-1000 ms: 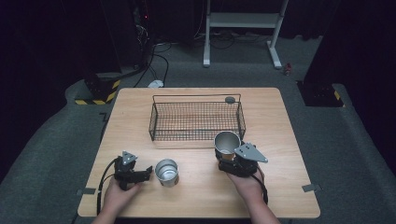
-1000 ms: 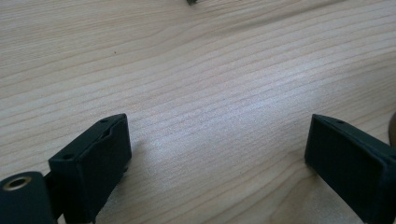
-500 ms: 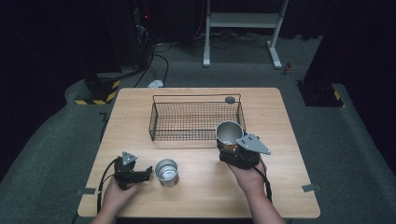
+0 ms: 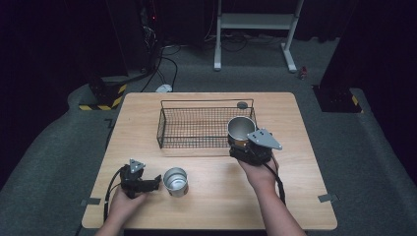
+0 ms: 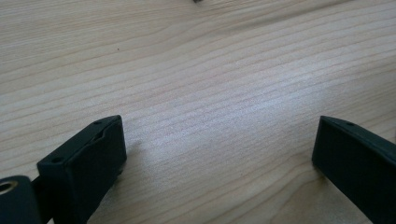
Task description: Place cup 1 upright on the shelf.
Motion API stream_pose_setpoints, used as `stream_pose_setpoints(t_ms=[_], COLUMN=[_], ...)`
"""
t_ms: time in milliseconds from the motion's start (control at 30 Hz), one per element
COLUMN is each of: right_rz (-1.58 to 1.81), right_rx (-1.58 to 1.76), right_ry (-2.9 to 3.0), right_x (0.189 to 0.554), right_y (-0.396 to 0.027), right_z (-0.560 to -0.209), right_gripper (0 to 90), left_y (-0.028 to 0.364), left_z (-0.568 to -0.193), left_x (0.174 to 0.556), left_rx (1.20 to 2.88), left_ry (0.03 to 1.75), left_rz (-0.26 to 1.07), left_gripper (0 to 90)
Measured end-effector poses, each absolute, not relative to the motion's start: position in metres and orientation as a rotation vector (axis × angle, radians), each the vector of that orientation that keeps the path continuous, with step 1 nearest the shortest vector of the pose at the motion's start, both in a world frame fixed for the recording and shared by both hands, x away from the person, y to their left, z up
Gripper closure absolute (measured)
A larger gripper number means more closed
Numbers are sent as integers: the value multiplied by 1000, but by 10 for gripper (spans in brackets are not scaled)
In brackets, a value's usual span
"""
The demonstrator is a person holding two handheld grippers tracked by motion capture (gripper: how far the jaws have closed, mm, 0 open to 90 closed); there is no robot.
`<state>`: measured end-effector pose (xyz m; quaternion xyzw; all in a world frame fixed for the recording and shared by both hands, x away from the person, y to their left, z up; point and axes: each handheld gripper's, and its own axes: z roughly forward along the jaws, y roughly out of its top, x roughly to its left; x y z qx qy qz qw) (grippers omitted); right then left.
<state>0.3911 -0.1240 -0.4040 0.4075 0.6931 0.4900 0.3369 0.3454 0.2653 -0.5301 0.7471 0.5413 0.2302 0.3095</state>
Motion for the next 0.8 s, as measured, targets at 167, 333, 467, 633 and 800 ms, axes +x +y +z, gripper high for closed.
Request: stream_pose_setpoints(t_ms=[167,333,467,633,800], right_rz=[1283,1280,1274,1265,1240], right_rx=[1087,1100,1103,1117,1144], right_ry=[1789,1780,1771,1764,1767], right_x=[400,408,416,429,444], right_y=[-124,-122,-120,-117,-115], right_z=[-401,-399,-396,-394,-395], right_gripper=[137,137,137,137,137], left_y=[266,266,267,267,267], left_z=[-530,-530,-530,-530,-530], left_x=[346,346,346,346,346], left_rx=[1978,1982,1983,1988,1987], left_ry=[1418,1409,1406,1399,1399], left_rz=[606,604,603,600,599], left_gripper=[32,32,32,32,32])
